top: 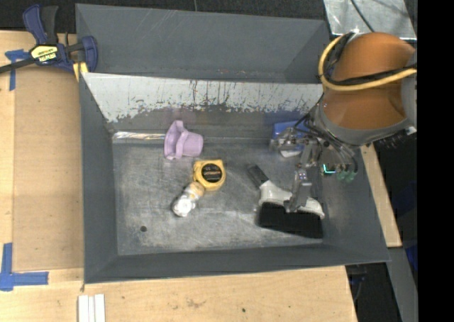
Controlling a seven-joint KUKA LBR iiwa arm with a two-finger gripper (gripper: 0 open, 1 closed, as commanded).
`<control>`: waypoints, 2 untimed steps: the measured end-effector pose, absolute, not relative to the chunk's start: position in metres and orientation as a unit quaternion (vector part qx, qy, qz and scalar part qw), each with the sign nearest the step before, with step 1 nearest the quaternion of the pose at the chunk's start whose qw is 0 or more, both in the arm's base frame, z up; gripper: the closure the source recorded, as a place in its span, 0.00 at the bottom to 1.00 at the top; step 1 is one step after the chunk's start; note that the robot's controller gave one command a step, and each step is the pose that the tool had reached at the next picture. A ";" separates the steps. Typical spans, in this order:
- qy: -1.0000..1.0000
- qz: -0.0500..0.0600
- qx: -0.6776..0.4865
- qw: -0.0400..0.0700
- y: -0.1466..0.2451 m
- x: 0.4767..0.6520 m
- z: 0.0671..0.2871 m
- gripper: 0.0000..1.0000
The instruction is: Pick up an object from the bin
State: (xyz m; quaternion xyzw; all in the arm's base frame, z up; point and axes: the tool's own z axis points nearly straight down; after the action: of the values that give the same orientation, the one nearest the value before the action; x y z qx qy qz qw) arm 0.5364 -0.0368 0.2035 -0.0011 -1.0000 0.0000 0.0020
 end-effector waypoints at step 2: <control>-0.997 0.000 -0.071 -0.001 -0.029 0.493 0.103 1.00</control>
Offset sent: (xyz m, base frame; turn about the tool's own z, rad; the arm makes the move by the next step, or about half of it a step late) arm -0.0433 0.0078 -0.1002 0.1416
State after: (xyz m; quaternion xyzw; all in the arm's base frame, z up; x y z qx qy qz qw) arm 0.4934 -0.0294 0.1032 -0.0713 -0.9975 0.0000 -0.0007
